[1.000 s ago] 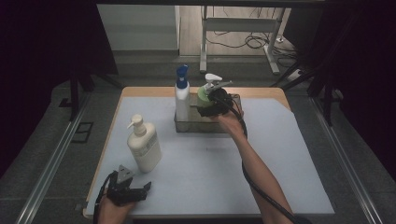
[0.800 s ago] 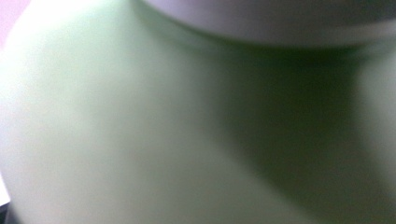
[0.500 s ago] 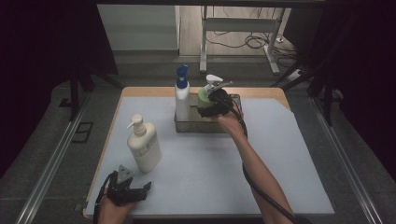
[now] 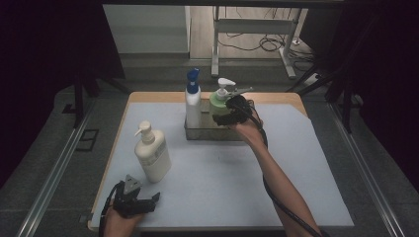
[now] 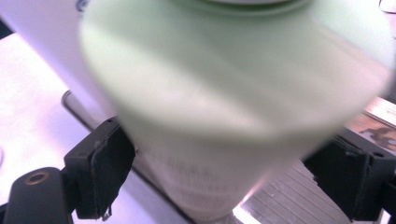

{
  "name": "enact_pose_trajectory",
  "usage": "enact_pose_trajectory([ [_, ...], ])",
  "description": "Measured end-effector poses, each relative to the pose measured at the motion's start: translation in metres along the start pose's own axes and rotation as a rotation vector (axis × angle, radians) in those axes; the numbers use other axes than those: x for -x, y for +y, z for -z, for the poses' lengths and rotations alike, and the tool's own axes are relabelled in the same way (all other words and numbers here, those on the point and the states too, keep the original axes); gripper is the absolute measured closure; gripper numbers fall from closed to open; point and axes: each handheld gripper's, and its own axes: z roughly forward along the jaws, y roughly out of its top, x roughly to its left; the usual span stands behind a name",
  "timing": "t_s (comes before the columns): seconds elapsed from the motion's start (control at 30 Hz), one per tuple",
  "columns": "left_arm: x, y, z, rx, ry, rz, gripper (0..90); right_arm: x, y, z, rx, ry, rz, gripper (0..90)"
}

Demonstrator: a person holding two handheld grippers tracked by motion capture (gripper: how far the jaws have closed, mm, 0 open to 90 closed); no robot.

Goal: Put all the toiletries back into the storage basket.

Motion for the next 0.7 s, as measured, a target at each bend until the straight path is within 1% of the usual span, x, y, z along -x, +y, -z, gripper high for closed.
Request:
enact_pose_trajectory([
  [0.07,0.000,0.000,0.000,0.000,0.000,-0.001,10.6,0.001,-0.002,0.006,0.002,0.014,-0.002,12.6],
  [0.2,0.000,0.000,0.000,0.001,-0.001,0.001,10.6,0.001,-0.005,0.014,0.023,0.028,-0.007,13.3],
  [0.3,0.000,0.000,0.000,0.002,0.000,0.001,10.6,0.000,-0.007,0.021,0.039,0.041,-0.020,15.1],
  [0.37,0.000,0.000,0.000,0.002,0.000,0.001,10.6,0.000,-0.008,0.026,0.040,0.054,-0.036,18.2],
  [0.5,0.000,0.000,0.000,0.002,0.000,0.001,10.6,0.002,-0.012,0.033,0.042,0.065,-0.051,24.6],
  [0.7,0.000,0.000,0.000,0.002,0.000,0.002,10.6,0.005,-0.017,0.039,0.028,0.055,-0.058,31.9],
])
